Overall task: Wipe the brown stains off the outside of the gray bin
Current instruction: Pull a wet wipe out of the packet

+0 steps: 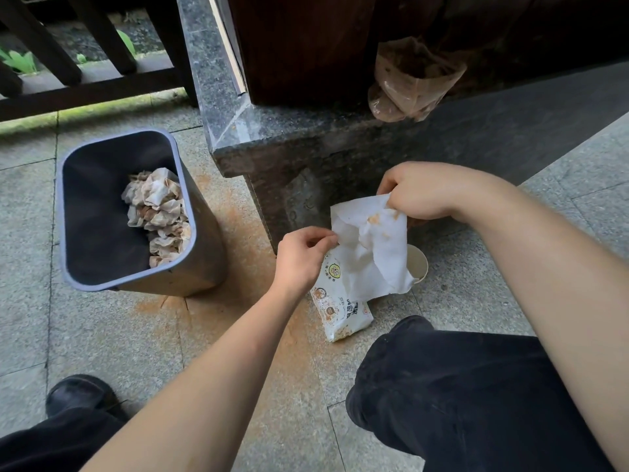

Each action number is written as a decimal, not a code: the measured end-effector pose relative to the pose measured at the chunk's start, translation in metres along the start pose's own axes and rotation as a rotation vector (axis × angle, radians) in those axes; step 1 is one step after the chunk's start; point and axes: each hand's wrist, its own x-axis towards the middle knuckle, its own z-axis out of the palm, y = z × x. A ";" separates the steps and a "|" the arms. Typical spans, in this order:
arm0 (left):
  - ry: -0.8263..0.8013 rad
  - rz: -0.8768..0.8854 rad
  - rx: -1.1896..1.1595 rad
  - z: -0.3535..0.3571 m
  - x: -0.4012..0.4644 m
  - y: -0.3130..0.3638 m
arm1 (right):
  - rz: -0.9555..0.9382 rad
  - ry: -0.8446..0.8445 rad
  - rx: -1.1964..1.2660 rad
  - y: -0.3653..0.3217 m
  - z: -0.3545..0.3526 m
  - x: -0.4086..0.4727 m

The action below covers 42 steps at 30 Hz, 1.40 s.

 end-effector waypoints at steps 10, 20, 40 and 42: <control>-0.083 0.064 -0.073 0.009 0.006 0.029 | -0.087 -0.001 0.023 -0.004 0.002 0.000; -0.068 0.032 -0.136 0.010 -0.007 0.042 | -0.067 -0.011 -0.021 -0.005 0.006 0.001; -0.022 -0.246 -0.164 0.004 -0.009 0.042 | -0.098 -0.049 0.051 -0.010 0.009 -0.002; -0.003 -0.240 -0.164 0.003 -0.007 0.041 | -0.104 0.003 0.002 -0.008 0.011 0.001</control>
